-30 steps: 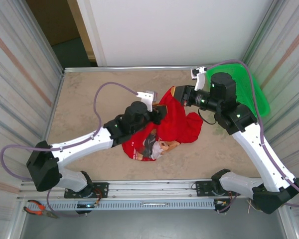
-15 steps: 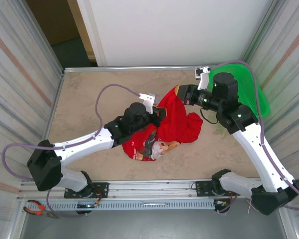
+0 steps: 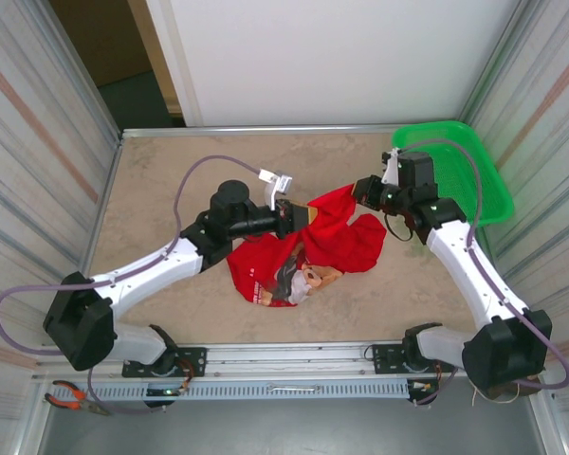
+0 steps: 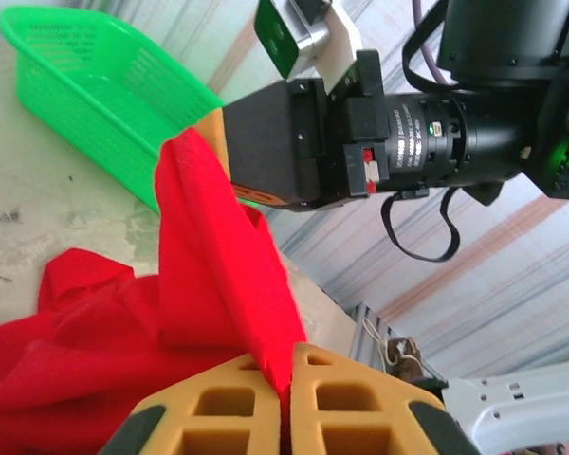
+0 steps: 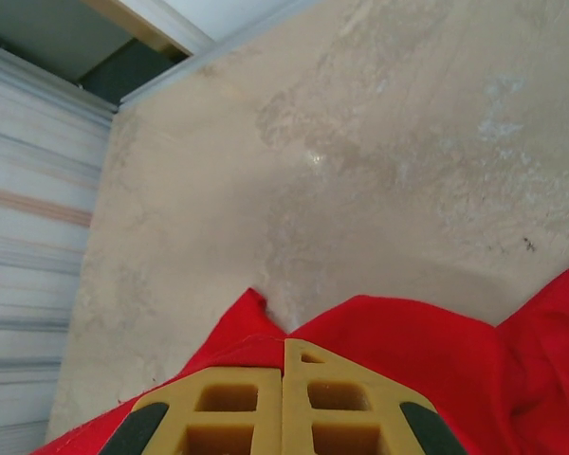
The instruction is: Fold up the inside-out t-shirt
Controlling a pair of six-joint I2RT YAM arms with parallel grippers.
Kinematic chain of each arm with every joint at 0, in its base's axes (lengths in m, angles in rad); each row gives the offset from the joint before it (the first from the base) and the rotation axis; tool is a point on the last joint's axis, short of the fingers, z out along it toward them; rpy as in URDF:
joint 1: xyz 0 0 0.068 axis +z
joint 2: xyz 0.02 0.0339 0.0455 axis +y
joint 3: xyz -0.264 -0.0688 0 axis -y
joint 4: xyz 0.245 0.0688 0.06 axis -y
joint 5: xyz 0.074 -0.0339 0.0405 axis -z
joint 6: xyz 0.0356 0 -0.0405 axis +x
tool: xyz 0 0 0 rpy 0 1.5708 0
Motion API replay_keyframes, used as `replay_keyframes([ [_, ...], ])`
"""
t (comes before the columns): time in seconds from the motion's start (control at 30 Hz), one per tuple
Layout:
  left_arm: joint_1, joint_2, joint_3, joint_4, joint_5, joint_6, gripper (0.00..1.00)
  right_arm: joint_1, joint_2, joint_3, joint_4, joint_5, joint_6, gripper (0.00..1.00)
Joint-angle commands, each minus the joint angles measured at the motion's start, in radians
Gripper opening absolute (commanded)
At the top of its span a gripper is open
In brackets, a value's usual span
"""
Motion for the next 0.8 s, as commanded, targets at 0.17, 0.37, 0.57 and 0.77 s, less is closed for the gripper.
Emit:
replay_keyframes([
  [0.17, 0.01, 0.024, 0.011, 0.026, 0.029, -0.024, 0.02, 0.006, -0.065, 0.043, 0.056, -0.069, 0.037, 0.0],
  [0.37, -0.015, 0.025, 0.042, -0.046, -0.084, 0.009, 0.34, 0.034, -0.101, 0.069, 0.044, -0.072, 0.06, 0.0],
  [0.57, -0.173, 0.012, 0.117, -0.228, -0.457, 0.176, 0.55, 0.084, -0.118, 0.094, 0.027, -0.043, 0.057, 0.0],
  [0.77, -0.226, 0.072, 0.173, -0.22, -0.557, 0.197, 0.6, 0.126, -0.123, 0.103, 0.023, -0.016, 0.06, 0.0],
])
